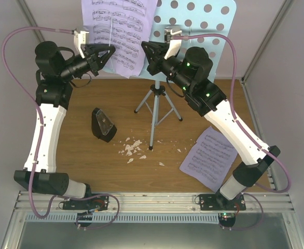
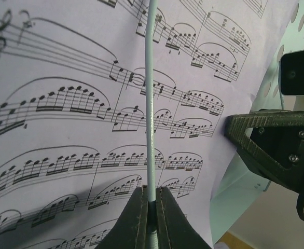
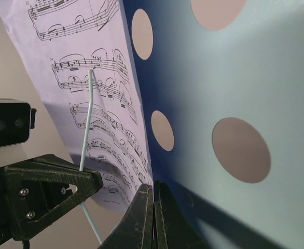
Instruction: Pack up the instrument practice props
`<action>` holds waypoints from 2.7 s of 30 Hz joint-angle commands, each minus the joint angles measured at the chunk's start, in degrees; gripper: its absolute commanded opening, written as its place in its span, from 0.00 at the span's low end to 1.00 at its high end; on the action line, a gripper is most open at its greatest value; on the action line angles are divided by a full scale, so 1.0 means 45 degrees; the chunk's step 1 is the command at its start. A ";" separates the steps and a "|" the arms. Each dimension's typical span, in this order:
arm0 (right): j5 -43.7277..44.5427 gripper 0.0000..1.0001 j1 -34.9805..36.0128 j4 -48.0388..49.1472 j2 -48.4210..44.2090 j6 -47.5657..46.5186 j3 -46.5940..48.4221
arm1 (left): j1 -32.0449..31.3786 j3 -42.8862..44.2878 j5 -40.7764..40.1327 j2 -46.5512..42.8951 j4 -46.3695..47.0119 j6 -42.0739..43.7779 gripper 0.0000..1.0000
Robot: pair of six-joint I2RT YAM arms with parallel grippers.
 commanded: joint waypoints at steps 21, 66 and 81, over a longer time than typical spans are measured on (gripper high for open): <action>0.0332 0.00 0.0140 0.2791 -0.6829 -0.1048 -0.5131 | 0.0047 -0.0303 -0.0196 -0.0372 0.0648 -0.0094 0.40; -0.0412 0.00 -0.1756 -0.7792 -0.8947 0.4663 -1.4720 | 0.0008 -1.4798 -0.0616 -0.8965 0.0082 0.0622 0.95; -0.0122 0.00 -0.4904 -1.2427 -0.7599 0.4836 -1.2897 | 0.0018 -1.5136 -0.1421 -0.8860 -0.0062 0.0893 0.95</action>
